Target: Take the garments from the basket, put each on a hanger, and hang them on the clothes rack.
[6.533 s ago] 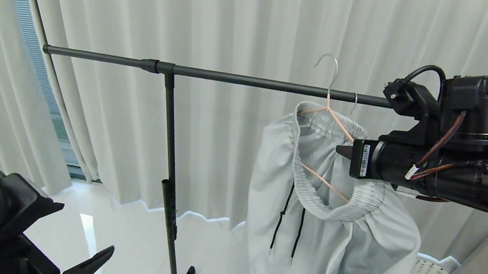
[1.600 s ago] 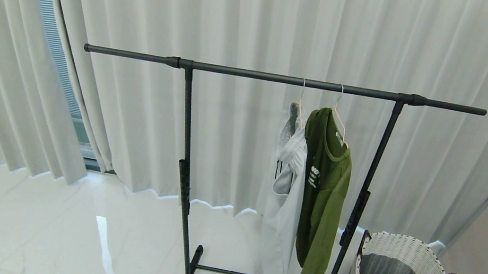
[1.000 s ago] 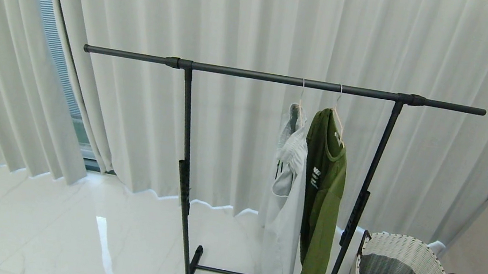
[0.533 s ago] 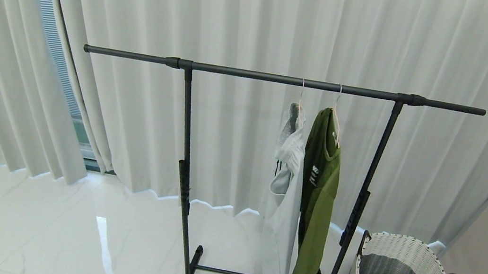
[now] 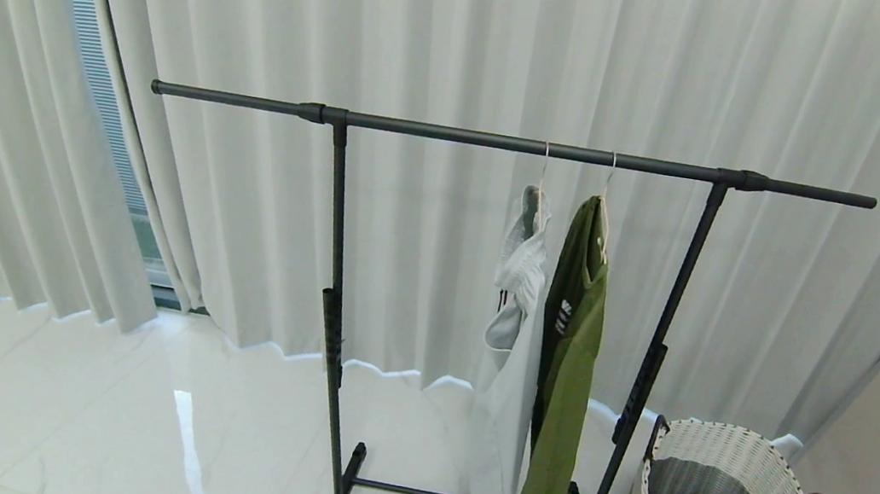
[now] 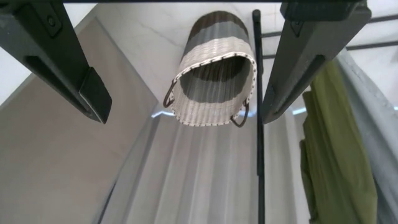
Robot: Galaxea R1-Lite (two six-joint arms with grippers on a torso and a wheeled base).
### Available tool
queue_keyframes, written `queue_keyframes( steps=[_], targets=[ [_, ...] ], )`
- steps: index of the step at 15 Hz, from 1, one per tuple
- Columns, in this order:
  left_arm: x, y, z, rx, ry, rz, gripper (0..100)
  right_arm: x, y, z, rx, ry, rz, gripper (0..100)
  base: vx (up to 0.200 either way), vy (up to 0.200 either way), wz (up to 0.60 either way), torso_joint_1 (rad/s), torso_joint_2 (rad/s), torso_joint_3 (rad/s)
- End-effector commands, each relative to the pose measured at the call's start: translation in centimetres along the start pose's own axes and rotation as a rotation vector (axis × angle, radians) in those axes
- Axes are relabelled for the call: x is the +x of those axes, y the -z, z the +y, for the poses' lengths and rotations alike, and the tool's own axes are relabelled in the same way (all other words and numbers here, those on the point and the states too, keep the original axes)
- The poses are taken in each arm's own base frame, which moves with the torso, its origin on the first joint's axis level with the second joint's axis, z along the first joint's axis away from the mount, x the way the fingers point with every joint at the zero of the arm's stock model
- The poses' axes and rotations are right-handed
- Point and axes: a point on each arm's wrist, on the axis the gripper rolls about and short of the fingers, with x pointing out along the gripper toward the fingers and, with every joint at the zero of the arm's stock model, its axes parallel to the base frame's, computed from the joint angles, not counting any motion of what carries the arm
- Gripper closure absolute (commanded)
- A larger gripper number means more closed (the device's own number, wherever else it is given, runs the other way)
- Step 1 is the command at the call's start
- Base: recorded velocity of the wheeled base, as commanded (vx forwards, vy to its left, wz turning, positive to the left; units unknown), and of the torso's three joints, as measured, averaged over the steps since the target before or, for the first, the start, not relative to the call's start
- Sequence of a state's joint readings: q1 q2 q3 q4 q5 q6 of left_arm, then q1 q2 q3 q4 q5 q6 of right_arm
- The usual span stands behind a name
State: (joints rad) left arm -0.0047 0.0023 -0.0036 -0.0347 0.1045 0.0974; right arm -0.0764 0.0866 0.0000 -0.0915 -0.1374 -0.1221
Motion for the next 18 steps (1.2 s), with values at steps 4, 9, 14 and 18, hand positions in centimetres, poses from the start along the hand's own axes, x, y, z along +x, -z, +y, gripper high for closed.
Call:
queue_keyframes(
  steps=[4, 9, 14, 18],
  targets=[
    [0.0, 0.1, 0.1, -0.060, -0.032, 0.004, 0, 0.0, 0.1, 0.1, 0.002, -0.017, 0.017, 0, 0.000, 0.000, 0.00, 0.000, 0.00, 0.000],
    [0.0, 0.3, 0.0, -0.126, -0.005, 0.024, 0, -0.2, 0.8, 0.4, 0.004, -0.338, 0.032, 0, 0.000, 0.000, 0.00, 0.000, 0.00, 0.000],
    [0.0, 0.3, 0.0, -0.130, -0.005, 0.024, 0, -0.7, 1.1, 0.4, 0.022, -0.298, -0.028, 0, 0.000, 0.000, 0.00, 0.000, 0.00, 0.000],
    [0.0, 0.3, 0.0, -0.132, -0.005, 0.022, 0, -0.7, 1.1, 0.3, 0.099, -0.243, -0.013, 0, 0.000, 0.000, 0.00, 0.000, 0.00, 0.000]
  ],
)
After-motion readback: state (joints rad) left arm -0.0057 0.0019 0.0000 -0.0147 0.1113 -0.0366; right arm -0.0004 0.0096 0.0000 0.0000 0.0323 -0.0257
